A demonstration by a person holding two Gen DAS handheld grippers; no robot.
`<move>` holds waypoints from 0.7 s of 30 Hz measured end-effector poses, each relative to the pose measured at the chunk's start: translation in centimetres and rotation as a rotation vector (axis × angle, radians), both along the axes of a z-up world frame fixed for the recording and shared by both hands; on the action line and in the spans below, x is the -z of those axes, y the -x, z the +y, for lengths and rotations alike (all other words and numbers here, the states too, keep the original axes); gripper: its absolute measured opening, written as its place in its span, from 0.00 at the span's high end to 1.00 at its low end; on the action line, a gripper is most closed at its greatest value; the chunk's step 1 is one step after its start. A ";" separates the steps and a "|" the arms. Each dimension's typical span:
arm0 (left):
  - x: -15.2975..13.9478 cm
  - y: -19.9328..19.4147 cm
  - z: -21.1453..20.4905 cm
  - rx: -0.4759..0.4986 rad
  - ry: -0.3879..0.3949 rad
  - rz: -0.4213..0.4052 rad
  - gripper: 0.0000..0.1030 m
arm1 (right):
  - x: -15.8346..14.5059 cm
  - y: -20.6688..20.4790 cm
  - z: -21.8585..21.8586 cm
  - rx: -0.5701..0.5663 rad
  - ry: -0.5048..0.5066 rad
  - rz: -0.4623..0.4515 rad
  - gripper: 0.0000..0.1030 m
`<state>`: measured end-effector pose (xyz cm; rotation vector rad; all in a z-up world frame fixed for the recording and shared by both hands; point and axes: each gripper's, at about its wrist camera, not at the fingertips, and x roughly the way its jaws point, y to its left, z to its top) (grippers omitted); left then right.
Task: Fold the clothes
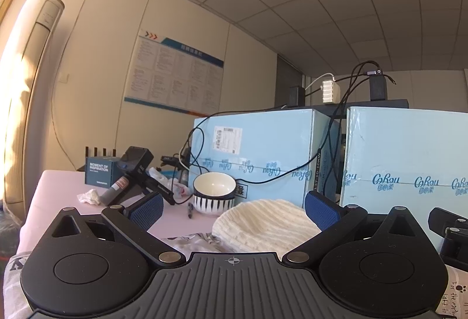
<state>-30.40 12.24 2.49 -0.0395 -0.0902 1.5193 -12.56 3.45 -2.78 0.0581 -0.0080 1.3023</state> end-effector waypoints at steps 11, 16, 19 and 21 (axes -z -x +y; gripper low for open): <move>0.1 0.1 0.1 0.005 0.003 -0.002 0.00 | 0.1 0.0 -0.1 0.001 0.001 0.005 0.00; 0.0 0.1 0.1 0.006 0.004 -0.002 0.00 | 0.1 0.0 -0.1 0.001 0.002 0.007 0.00; 0.0 0.0 0.2 0.006 0.004 -0.002 0.00 | 0.1 0.0 0.0 0.001 0.002 0.008 0.00; 0.0 0.0 0.2 0.006 0.003 -0.002 0.00 | 0.1 0.0 0.0 0.001 0.002 0.009 0.00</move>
